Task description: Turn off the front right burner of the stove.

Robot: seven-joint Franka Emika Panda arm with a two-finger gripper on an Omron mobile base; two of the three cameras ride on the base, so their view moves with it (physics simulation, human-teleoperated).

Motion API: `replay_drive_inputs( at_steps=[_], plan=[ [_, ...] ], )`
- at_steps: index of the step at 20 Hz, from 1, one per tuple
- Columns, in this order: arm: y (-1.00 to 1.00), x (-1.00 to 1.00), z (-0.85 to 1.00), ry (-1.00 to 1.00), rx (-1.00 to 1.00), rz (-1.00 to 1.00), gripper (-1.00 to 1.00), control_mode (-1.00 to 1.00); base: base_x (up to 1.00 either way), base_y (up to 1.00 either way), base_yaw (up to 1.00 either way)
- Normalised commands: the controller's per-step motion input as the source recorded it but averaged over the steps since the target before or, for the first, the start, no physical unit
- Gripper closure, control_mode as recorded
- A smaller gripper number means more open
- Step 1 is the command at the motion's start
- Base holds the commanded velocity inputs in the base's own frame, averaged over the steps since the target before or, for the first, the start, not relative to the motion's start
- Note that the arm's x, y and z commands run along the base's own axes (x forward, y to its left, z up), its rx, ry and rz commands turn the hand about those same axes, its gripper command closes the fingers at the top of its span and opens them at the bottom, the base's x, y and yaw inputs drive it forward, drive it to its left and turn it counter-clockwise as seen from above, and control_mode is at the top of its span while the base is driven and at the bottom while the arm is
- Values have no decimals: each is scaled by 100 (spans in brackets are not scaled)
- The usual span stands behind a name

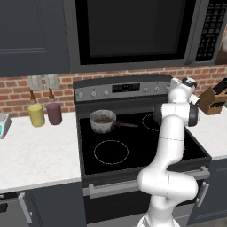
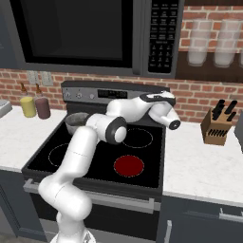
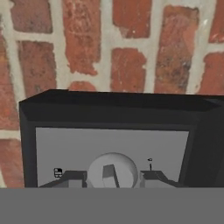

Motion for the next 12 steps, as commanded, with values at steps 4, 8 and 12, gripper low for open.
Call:
replay_drive_inputs(
  at_steps=[4,8,12],
  plan=[
    [0,0,0,0,4,-2,100,-100,0,0,0],
    [0,0,0,3,15,-11,100,-100,0,0,0],
    [0,0,4,8,29,-18,100,-100,0,0,0]
  ],
)
